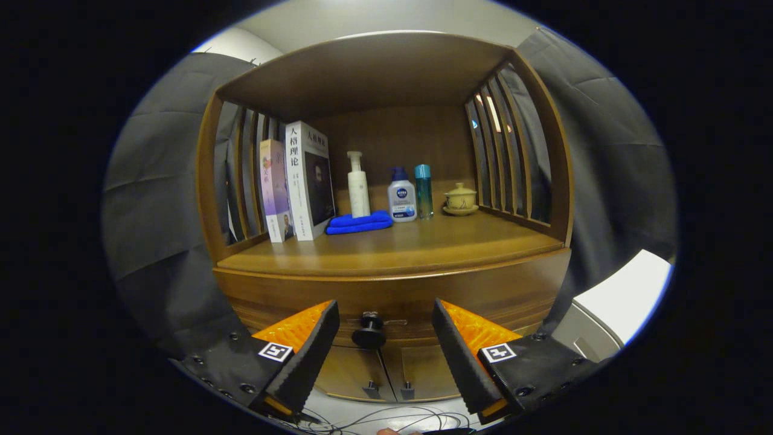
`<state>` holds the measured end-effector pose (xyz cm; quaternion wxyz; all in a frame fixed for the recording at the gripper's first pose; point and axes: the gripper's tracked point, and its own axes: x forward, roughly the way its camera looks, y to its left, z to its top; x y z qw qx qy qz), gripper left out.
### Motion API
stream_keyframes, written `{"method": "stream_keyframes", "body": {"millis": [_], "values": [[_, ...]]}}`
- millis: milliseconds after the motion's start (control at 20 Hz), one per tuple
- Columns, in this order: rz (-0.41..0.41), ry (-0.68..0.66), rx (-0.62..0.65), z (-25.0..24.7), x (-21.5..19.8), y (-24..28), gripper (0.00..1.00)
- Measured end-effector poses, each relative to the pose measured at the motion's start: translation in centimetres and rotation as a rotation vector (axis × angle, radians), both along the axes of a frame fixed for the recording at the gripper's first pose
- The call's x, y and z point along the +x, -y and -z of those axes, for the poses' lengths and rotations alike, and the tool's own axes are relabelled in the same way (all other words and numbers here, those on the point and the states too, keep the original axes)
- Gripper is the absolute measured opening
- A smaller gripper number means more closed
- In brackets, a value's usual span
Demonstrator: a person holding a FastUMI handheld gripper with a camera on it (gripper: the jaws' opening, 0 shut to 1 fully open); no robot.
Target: Pull open the drawer, take out the items inside it, and place them on the countertop above the cabinet.
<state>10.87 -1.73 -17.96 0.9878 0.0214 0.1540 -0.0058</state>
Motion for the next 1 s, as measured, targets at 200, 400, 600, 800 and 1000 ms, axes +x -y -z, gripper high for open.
{"method": "stream_keyframes", "body": {"millis": [200,400,600,800,1000], "values": [[-0.011,-0.039,-0.019,2.3,1.2,-0.6,0.96],[-0.018,-0.078,-0.045,4.5,1.9,-1.1,0.96],[-0.005,-0.108,-0.053,6.0,2.4,-1.1,0.95],[-0.001,-0.121,-0.080,7.1,3.1,-1.2,0.95],[-0.013,-0.121,-0.098,7.7,3.7,-1.8,0.95]]}}
